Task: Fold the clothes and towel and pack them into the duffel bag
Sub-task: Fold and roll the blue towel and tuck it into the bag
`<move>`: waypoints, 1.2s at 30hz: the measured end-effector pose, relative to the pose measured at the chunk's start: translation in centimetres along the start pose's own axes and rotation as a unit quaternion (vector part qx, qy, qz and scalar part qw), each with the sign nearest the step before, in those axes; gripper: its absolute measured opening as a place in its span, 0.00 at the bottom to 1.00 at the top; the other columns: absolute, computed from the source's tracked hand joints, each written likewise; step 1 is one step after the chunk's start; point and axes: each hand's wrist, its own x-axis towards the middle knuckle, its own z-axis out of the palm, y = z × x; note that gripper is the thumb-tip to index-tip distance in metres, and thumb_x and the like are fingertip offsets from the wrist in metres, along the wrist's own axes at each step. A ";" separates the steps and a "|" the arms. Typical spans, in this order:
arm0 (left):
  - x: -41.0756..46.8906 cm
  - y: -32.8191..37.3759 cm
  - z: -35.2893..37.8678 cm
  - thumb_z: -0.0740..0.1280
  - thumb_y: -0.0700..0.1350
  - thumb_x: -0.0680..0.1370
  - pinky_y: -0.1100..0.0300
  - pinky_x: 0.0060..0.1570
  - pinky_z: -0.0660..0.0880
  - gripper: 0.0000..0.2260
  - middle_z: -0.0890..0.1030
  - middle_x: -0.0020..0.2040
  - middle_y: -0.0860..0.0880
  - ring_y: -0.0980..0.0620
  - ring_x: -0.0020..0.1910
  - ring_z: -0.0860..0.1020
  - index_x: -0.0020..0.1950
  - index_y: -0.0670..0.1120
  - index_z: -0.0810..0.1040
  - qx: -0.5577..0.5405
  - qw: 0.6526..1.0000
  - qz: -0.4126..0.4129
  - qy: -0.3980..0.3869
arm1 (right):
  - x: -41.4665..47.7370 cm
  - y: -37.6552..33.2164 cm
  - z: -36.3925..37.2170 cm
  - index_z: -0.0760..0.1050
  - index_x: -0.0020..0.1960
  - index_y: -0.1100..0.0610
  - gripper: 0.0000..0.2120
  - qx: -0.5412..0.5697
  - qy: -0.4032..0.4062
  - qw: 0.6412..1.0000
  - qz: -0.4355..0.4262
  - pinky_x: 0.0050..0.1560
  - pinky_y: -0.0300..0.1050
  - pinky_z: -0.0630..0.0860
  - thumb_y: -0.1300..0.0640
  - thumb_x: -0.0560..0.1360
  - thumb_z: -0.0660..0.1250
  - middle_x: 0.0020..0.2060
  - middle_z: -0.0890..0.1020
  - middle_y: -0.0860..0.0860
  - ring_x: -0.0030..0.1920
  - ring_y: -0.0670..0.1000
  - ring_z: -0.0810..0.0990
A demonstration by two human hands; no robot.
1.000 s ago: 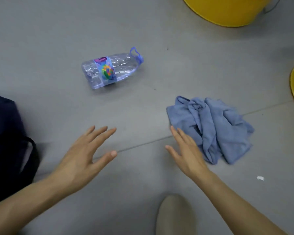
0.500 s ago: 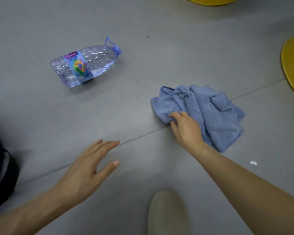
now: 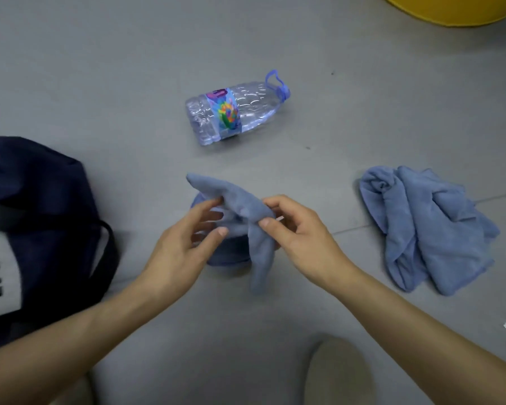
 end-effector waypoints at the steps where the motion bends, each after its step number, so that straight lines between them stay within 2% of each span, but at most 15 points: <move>1: 0.0 -0.5 -0.6 0.65 0.55 0.77 0.53 0.63 0.76 0.18 0.81 0.59 0.62 0.61 0.61 0.78 0.67 0.68 0.72 -0.012 1.000 -0.011 0.008 | 0.0 0.2 0.7 0.78 0.55 0.53 0.08 0.029 -0.024 0.999 0.017 0.51 0.51 0.81 0.62 0.82 0.63 0.49 0.84 0.53 0.50 0.54 0.83; 4: -0.7 -3.2 -2.6 0.64 0.60 0.75 0.53 0.63 0.74 0.23 0.79 0.61 0.60 0.60 0.61 0.77 0.71 0.66 0.69 0.039 0.999 -0.031 0.015 | 0.3 1.4 2.7 0.77 0.58 0.59 0.08 0.095 -0.052 0.991 0.081 0.47 0.47 0.81 0.63 0.83 0.60 0.51 0.84 0.58 0.49 0.53 0.84; 6: -1.7 -5.5 -3.3 0.63 0.58 0.77 0.58 0.60 0.73 0.25 0.78 0.66 0.59 0.59 0.59 0.77 0.76 0.63 0.66 0.139 0.990 -0.037 -0.006 | 0.8 2.6 3.4 0.76 0.58 0.59 0.08 0.105 -0.019 0.986 0.128 0.45 0.44 0.80 0.62 0.83 0.60 0.48 0.85 0.56 0.49 0.52 0.84; 8: -3.1 -7.9 -3.5 0.59 0.59 0.78 0.60 0.58 0.72 0.27 0.76 0.70 0.52 0.53 0.60 0.77 0.78 0.57 0.65 0.235 0.971 -0.020 -0.046 | 2.0 4.5 3.3 0.76 0.57 0.59 0.07 0.098 0.048 0.978 0.177 0.45 0.48 0.82 0.60 0.83 0.61 0.46 0.85 0.55 0.49 0.55 0.84; 11: -5.1 -11.9 -3.5 0.56 0.58 0.78 0.45 0.65 0.73 0.28 0.72 0.74 0.41 0.39 0.68 0.75 0.77 0.51 0.67 0.354 0.930 0.039 -0.093 | 3.6 6.9 2.7 0.76 0.61 0.57 0.09 0.036 0.135 0.966 0.218 0.54 0.60 0.81 0.56 0.82 0.64 0.50 0.84 0.55 0.50 0.57 0.84; 13: -5.6 -13.6 -3.7 0.57 0.56 0.78 0.41 0.64 0.74 0.27 0.72 0.73 0.39 0.36 0.69 0.75 0.76 0.50 0.69 0.425 0.897 0.068 -0.101 | 3.6 7.6 2.9 0.72 0.64 0.54 0.15 0.024 0.142 0.966 0.215 0.52 0.51 0.82 0.52 0.79 0.69 0.52 0.83 0.51 0.50 0.50 0.84; 15: -5.7 -14.1 -4.2 0.56 0.58 0.79 0.40 0.65 0.73 0.27 0.71 0.74 0.40 0.37 0.70 0.74 0.77 0.51 0.68 0.457 0.881 0.069 -0.104 | 2.7 8.1 3.6 0.68 0.68 0.48 0.24 -0.016 0.095 0.977 0.193 0.51 0.44 0.80 0.54 0.75 0.74 0.55 0.81 0.46 0.53 0.45 0.82; 18: -5.6 -14.8 -5.3 0.54 0.61 0.78 0.40 0.68 0.70 0.28 0.70 0.75 0.43 0.37 0.71 0.73 0.76 0.52 0.70 0.511 0.851 0.061 -0.108 | 1.8 9.2 4.3 0.64 0.73 0.41 0.34 -0.091 0.030 0.978 0.183 0.60 0.53 0.79 0.62 0.73 0.72 0.61 0.79 0.42 0.60 0.47 0.79; 21: -5.6 -15.4 -6.2 0.51 0.63 0.80 0.41 0.71 0.59 0.29 0.69 0.76 0.45 0.38 0.73 0.70 0.77 0.51 0.70 0.548 0.829 0.048 -0.103 | 2.9 8.9 3.3 0.66 0.73 0.45 0.31 -0.112 0.051 0.978 0.166 0.61 0.52 0.79 0.66 0.75 0.68 0.61 0.80 0.47 0.58 0.49 0.80; 24: -5.8 -15.8 -7.2 0.42 0.65 0.82 0.41 0.71 0.57 0.31 0.68 0.77 0.46 0.39 0.74 0.68 0.78 0.51 0.66 0.566 0.819 0.012 -0.092 | 4.6 7.7 1.1 0.67 0.74 0.48 0.29 -0.166 0.097 0.970 0.148 0.48 0.39 0.77 0.65 0.77 0.68 0.49 0.80 0.50 0.46 0.47 0.79; 28: -6.0 -15.8 -7.5 0.47 0.65 0.81 0.40 0.71 0.55 0.32 0.67 0.77 0.45 0.38 0.76 0.65 0.79 0.50 0.65 0.574 0.813 -0.005 -0.100 | 6.8 7.8 -0.8 0.75 0.68 0.50 0.21 -0.209 0.149 0.958 0.128 0.53 0.47 0.74 0.61 0.77 0.70 0.49 0.79 0.52 0.48 0.54 0.78; 30: -6.2 -15.6 -7.1 0.49 0.64 0.80 0.39 0.71 0.56 0.32 0.68 0.77 0.44 0.38 0.76 0.65 0.78 0.48 0.67 0.571 0.816 0.001 -0.096 | 7.3 7.7 -1.1 0.76 0.66 0.51 0.18 -0.243 0.184 0.948 0.094 0.53 0.46 0.73 0.59 0.77 0.69 0.50 0.78 0.51 0.47 0.53 0.76; 32: -6.3 -15.3 -7.1 0.49 0.63 0.80 0.40 0.71 0.57 0.31 0.70 0.76 0.42 0.38 0.76 0.66 0.77 0.47 0.69 0.564 0.821 0.013 -0.089 | 6.8 7.2 -0.6 0.76 0.66 0.52 0.17 -0.335 0.192 0.922 -0.006 0.60 0.50 0.73 0.60 0.78 0.67 0.57 0.78 0.53 0.54 0.55 0.77; 34: -6.0 -14.9 -7.2 0.47 0.60 0.82 0.43 0.73 0.56 0.30 0.71 0.75 0.42 0.39 0.75 0.66 0.76 0.46 0.70 0.557 0.825 0.037 -0.085 | 5.1 7.6 1.1 0.77 0.66 0.57 0.18 -0.476 0.137 0.852 -0.167 0.66 0.56 0.71 0.61 0.77 0.63 0.65 0.76 0.58 0.64 0.61 0.75; 36: -5.3 -14.7 -7.3 0.48 0.56 0.83 0.47 0.74 0.53 0.27 0.70 0.75 0.41 0.40 0.75 0.67 0.76 0.44 0.69 0.551 0.827 0.073 -0.084 | 2.7 8.8 4.0 0.79 0.63 0.59 0.17 -0.523 0.037 0.803 -0.283 0.68 0.59 0.71 0.60 0.76 0.62 0.67 0.76 0.61 0.68 0.64 0.73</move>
